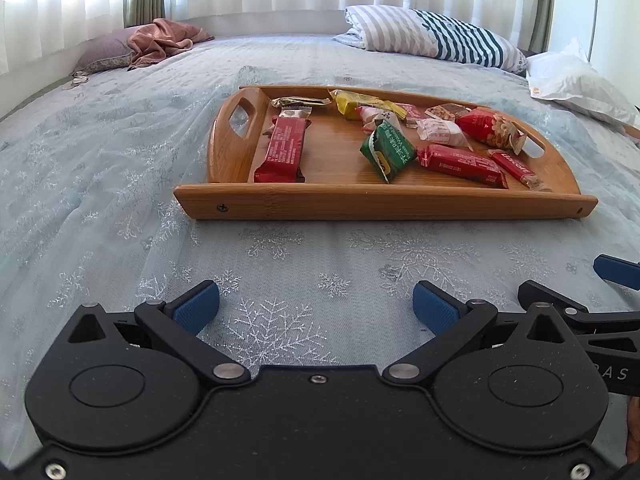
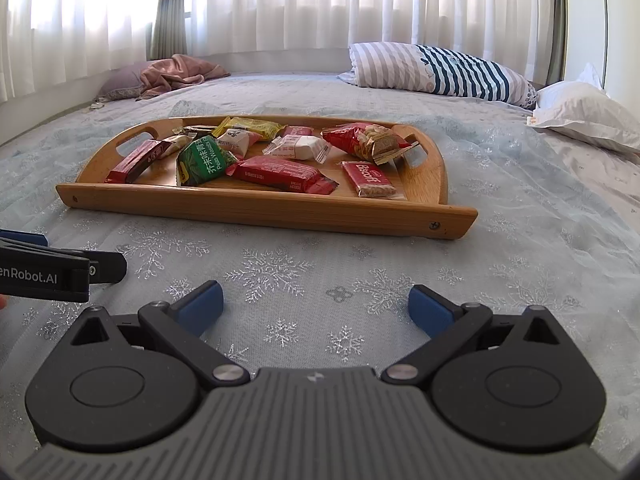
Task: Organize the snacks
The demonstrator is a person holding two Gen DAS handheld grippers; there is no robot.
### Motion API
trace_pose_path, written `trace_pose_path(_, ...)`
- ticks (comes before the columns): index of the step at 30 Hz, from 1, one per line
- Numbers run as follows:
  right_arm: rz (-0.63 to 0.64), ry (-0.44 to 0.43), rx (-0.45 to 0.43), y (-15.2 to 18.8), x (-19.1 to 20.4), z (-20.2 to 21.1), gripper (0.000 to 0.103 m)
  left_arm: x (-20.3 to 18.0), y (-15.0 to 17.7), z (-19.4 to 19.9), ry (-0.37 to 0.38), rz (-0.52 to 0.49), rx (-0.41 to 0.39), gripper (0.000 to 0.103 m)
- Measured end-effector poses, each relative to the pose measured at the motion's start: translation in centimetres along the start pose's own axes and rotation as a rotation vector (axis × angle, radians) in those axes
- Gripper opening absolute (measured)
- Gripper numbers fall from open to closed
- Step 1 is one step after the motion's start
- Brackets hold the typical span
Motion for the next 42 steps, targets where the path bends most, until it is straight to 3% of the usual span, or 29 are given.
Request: trace_pose_path(42,0.001,0.001,-0.001,0.06,0.06,0.03,0.103,0.27,0.10,-0.18,0.002,0.011,-0.005,0.103)
Point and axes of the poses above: each gripper's, at about its wrist camera, not at the fingertips, and z roughly against the way its jaws point, x to its left, y to its underside, the point moved 1 cm from there along -z, roughly the way its jaws point, and after that the axes turned 6 degrees about x, right-handed, at the moved point
